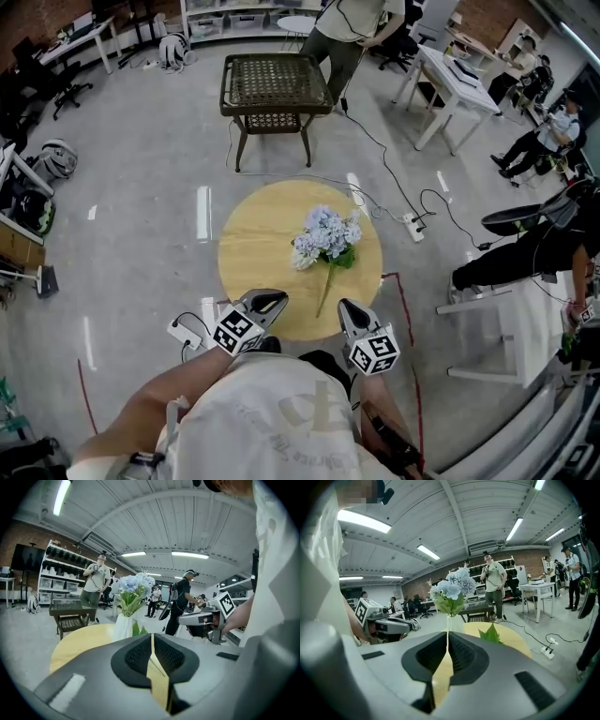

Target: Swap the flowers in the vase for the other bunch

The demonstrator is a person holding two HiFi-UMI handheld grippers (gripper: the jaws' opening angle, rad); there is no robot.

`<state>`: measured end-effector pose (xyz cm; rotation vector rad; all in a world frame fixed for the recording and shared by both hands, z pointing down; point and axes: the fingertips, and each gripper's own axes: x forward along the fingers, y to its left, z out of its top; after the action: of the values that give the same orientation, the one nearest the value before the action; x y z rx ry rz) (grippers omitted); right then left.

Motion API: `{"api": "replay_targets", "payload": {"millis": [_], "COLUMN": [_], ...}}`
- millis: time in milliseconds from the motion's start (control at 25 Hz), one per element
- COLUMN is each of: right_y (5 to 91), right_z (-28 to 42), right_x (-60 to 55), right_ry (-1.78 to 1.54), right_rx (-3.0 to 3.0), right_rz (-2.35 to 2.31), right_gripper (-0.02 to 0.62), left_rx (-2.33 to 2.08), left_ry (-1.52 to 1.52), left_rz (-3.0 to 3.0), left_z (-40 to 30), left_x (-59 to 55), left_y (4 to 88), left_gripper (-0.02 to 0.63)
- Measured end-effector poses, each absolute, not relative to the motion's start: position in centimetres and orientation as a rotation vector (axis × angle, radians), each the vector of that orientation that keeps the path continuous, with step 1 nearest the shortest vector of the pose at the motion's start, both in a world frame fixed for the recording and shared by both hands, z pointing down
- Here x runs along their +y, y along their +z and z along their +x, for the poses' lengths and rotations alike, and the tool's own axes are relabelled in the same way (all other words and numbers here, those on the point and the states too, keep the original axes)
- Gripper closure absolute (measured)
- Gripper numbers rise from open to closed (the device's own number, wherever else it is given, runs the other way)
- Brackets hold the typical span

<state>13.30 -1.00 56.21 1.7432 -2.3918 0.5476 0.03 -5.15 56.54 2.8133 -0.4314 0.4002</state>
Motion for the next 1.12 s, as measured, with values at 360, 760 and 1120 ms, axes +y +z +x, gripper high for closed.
{"api": "replay_targets", "payload": {"millis": [360, 760, 1120], "right_y": [56.2, 56.8, 57.4], "right_z": [13.1, 13.9, 14.1], "right_x": [-2.0, -3.0, -3.7], "right_ry": [0.552, 0.539, 0.555], "right_rx": [-2.384, -2.409, -2.425], "right_rz": [1.722, 1.658, 1.638], "right_gripper": [0.584, 0.584, 0.584], "left_rx": [-0.506, -0.601, -0.597], "left_ry": [0.334, 0.292, 0.230], "left_rz": [2.831, 2.853, 2.922], "left_z": [-0.7, 0.4, 1.8], "left_x": [-7.3, -9.6, -11.2], "left_y": [54.5, 52.6, 48.3], "left_gripper": [0.542, 0.384, 0.282]}}
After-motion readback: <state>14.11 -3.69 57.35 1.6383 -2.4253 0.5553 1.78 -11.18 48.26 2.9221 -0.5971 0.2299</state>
